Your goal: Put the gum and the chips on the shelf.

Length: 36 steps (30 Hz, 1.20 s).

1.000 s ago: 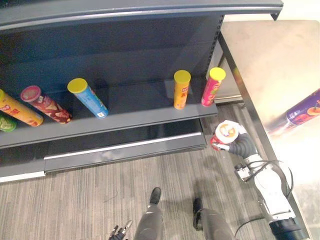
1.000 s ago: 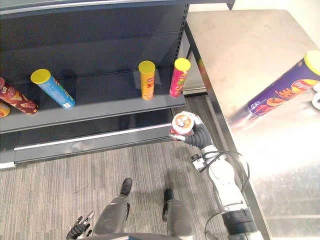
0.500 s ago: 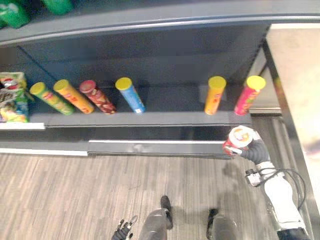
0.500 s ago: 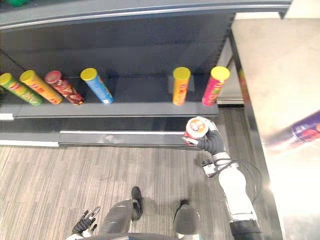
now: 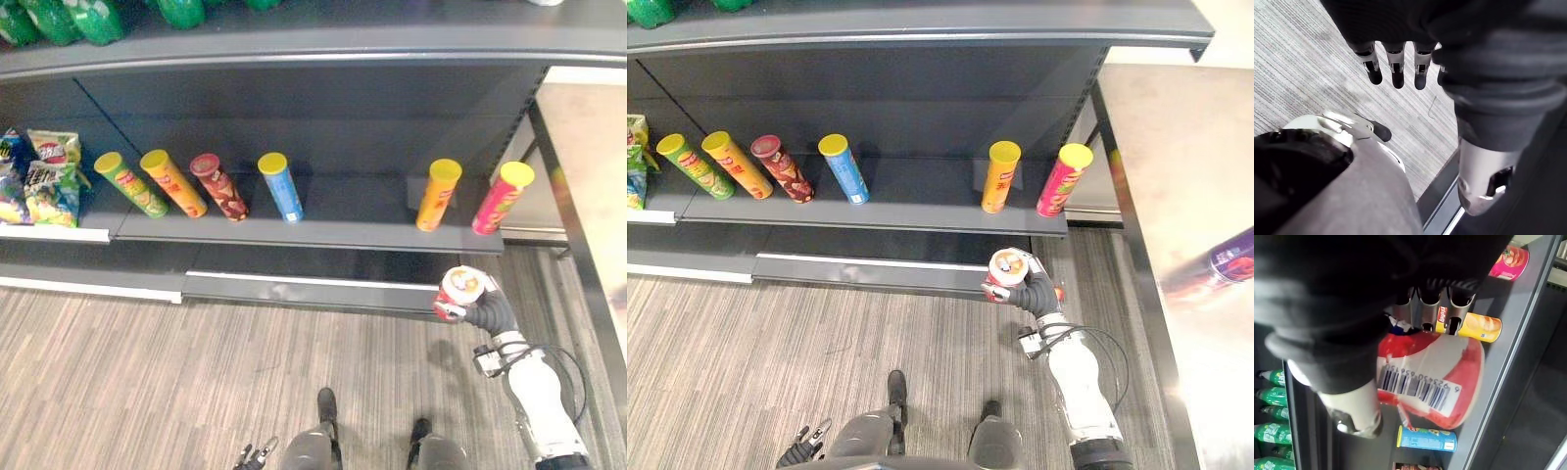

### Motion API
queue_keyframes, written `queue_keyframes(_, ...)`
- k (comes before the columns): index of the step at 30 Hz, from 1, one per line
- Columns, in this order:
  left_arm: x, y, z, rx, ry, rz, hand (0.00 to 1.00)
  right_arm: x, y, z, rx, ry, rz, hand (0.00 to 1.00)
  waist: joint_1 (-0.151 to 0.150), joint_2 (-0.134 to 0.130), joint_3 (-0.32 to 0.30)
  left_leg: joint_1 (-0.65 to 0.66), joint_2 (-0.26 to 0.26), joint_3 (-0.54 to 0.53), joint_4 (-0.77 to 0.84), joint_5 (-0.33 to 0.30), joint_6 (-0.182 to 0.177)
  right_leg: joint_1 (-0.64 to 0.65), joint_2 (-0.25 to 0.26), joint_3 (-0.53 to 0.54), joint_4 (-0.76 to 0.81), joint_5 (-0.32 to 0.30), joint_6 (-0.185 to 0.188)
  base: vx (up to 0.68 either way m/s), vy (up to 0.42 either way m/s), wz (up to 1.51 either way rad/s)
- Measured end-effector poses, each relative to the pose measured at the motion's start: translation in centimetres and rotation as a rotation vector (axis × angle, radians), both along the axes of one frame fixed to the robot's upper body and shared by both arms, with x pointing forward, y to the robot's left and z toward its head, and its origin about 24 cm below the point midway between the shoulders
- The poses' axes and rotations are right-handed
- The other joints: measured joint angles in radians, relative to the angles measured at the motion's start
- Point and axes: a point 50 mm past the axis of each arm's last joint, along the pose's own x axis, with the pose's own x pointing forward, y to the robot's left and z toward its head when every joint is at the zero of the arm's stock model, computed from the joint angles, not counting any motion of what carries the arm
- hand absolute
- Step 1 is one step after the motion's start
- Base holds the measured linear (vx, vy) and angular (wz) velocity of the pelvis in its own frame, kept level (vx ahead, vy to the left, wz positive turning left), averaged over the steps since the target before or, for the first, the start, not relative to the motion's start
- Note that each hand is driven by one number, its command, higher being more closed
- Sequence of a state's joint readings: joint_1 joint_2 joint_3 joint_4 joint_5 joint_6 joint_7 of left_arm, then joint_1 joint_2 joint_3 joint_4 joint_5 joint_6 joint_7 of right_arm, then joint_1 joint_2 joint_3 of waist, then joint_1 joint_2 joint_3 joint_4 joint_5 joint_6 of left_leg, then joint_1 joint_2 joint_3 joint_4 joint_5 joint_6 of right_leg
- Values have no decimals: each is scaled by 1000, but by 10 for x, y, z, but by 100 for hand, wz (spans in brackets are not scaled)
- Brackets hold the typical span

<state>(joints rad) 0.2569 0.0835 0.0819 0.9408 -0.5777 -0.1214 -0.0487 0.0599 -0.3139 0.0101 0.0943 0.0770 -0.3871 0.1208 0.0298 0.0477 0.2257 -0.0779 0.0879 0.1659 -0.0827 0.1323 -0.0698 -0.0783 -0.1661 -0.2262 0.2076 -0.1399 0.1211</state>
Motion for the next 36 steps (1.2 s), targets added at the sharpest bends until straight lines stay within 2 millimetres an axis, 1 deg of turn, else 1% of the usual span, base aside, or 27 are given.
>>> queue_keyframes(2, -3, 2, 0, 10, 13, -10, 0, 0, 1, 1, -3, -5, 15, 100, -3, -12, -30, 20, -4, 19, -12, -1, 0, 19, 6, 16, -35, 21, 5, 23, 41, -22)
queue_keyframes(4, -2, 6, 0, 28, 15, -39, 0, 3, 2, 4, -7, -20, 32, 100, -6, -23, -39, 28, -5, 23, -12, -3, 1, 33, 7, 20, -58, 37, 5, 35, 46, -9)
queue_keyframes(6, -3, 7, 0, 33, 19, -49, 0, 8, 5, 10, -12, -42, 51, 100, -6, -28, -44, 29, -5, 30, -12, -3, 1, 35, 9, 26, -68, 45, 4, 9, 29, -11)
queue_keyframes(8, -3, 7, 0, 29, 31, -57, 0, 19, 8, 26, -24, -100, 82, 100, -4, -32, -46, 34, -4, 40, -13, -3, 2, 37, 11, 38, -78, 56, 4, 1, 26, -14)
queue_keyframes(10, -3, 7, 0, 37, 36, -81, 0, 25, 10, 37, -46, -130, 107, 100, -3, -32, -47, 39, -5, 40, -15, -3, 3, 50, 12, 38, -93, 64, 5, 1, 10, -3)
queue_keyframes(12, -2, 8, 0, 41, 44, -95, 0, 33, 11, 57, -77, -183, 140, 100, -1, -35, -51, 51, -5, 41, -19, -5, 6, 66, 13, 38, -104, 69, 6, 0, 0, 0)
queue_keyframes(16, -3, 10, 1, 56, 52, -124, 0, 49, 13, 83, -66, -237, 159, 100, 1, -43, -69, 52, -5, 41, -19, -4, 7, 70, 15, 38, -112, 73, 5, 0, 0, 0)
queue_keyframes(18, -3, 10, 1, 59, 53, -127, 0, 57, 15, 99, -80, -277, 166, 100, 2, -45, -71, 59, -5, 41, -19, -6, 9, 84, 17, 38, -126, 80, 5, 0, 0, 0)
queue_keyframes(19, -3, 10, 1, 59, 53, -128, 0, 59, 16, 104, -84, -293, 170, 100, 3, -45, -71, 61, -5, 41, -19, -6, 10, 87, 17, 38, -128, 80, 5, 0, 0, 0)
queue_keyframes(21, -2, 10, 1, 74, 54, -158, 0, 67, 20, 123, -110, -349, 185, 100, 3, -46, -71, 63, -6, 41, -19, -6, 10, 92, 19, 38, -136, 84, 4, 0, 0, 0)
queue_keyframes(23, -1, 11, 1, 76, 55, -163, 0, 73, 23, 135, -132, -380, 193, 100, 5, -47, -72, 64, -6, 41, -20, -6, 10, 94, 21, 37, -137, 85, 5, 0, 0, 0)
queue_keyframes(24, -1, 11, 1, 75, 55, -164, 0, 75, 23, 139, -134, -388, 190, 100, 7, -48, -73, 64, -6, 41, -20, -6, 11, 95, 21, 37, -138, 85, 5, 0, 0, 0)
queue_keyframes(26, 0, 11, 2, 76, 54, -164, 0, 86, 23, 153, -104, -400, 177, 100, 14, -52, -75, 66, 3, 41, -20, -1, 17, 99, 27, 37, -146, 93, -5, 0, 0, 0)
queue_keyframes(27, 0, 11, 2, 77, 53, -164, 0, 89, 23, 156, -98, -402, 168, 100, 16, -53, -76, 66, 4, 41, -20, -1, 18, 101, 28, 37, -149, 95, -5, 0, 0, 0)
queue_keyframes(29, 2, 11, 2, 77, 47, -166, 0, 98, 21, 170, -97, -410, 138, 100, 29, -54, -76, 66, 9, 40, -20, 1, 18, 107, 34, 35, -157, 104, -8, 0, 0, 0)
queue_keyframes(34, 2, 10, 2, 67, 61, -170, 0, 117, 20, 191, -83, -403, 85, 100, 32, -55, -76, 61, 12, 15, -21, 10, 16, 116, 38, 11, -159, 103, -9, -3, -4, 12)
queue_keyframes(36, 6, 10, 3, 67, 52, -172, 0, 127, 17, 203, -90, -398, 40, 100, 50, -56, -75, 52, 14, 10, -21, 13, 13, 109, 41, 5, -160, 102, -11, -38, 10, 9)
